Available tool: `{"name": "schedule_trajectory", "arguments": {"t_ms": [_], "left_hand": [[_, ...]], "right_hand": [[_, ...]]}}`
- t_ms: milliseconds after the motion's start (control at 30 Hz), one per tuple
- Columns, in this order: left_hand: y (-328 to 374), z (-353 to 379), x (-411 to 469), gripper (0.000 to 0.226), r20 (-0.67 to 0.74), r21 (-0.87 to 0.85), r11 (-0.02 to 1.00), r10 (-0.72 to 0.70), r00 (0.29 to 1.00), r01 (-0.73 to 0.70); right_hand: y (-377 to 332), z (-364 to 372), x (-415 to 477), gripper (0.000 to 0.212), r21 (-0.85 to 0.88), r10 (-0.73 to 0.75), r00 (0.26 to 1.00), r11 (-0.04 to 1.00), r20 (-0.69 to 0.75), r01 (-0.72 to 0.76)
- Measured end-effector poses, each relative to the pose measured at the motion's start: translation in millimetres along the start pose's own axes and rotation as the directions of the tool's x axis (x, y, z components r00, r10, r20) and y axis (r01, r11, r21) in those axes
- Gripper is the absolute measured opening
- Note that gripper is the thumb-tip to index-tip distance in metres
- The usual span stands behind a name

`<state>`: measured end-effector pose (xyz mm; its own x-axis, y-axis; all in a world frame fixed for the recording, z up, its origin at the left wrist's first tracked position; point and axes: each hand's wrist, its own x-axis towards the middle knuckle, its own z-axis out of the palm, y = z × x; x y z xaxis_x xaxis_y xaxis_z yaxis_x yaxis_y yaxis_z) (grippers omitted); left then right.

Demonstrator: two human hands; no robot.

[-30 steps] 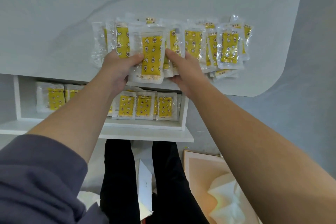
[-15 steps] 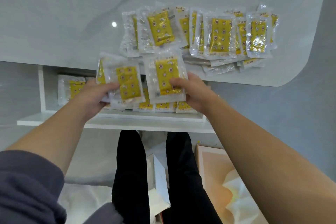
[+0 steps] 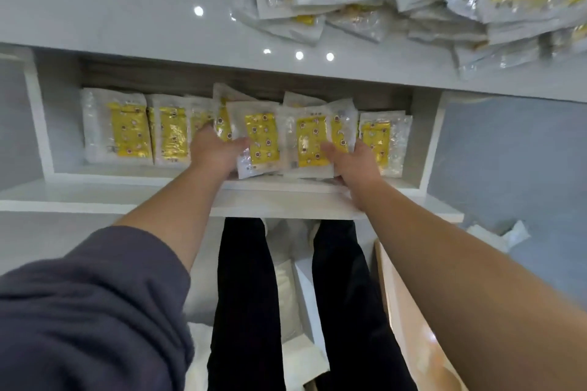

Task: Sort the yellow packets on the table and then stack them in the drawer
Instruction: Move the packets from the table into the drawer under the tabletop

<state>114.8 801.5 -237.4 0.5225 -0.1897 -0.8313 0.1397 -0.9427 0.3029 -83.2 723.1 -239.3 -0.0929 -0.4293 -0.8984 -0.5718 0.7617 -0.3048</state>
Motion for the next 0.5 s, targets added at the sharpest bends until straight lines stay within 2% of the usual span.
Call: {"name": "schedule_trajectory", "arguments": {"t_ms": [67,133,233,300,400,500], "left_hand": [[-11,-1,2,0.086,-0.021,0.011,1.0,0.02,1.0,-0.02],[-18,-12,-1,0.078,-0.042,0.036,0.999,0.039,0.998,-0.037],[-24,-40,-4,0.065,-0.072,0.121,0.992,0.044,0.996,-0.035],[-29,-63,-3,0.056,-0.118,0.15,0.989,0.02,0.993,-0.003],[-39,-99,6,0.046,-0.176,0.203,0.976,-0.04,0.984,0.076],[-50,-132,23,0.026,-0.155,0.252,0.965,-0.029,0.988,0.068]], "right_hand": [[2,-4,1,0.076,-0.023,-0.056,0.997,0.998,-0.043,0.055],[4,-12,-6,0.062,-0.117,-0.1,0.988,0.989,-0.121,0.086],[3,-24,-22,0.032,-0.258,-0.187,0.946,0.959,-0.265,0.118],[-4,-21,-36,0.022,-0.281,-0.246,0.918,0.946,-0.311,0.159],[-18,1,-56,0.014,-0.297,-0.346,0.896,0.918,-0.278,0.262],[-32,44,-67,0.011,-0.257,-0.372,0.922,0.906,-0.109,0.335]]}}
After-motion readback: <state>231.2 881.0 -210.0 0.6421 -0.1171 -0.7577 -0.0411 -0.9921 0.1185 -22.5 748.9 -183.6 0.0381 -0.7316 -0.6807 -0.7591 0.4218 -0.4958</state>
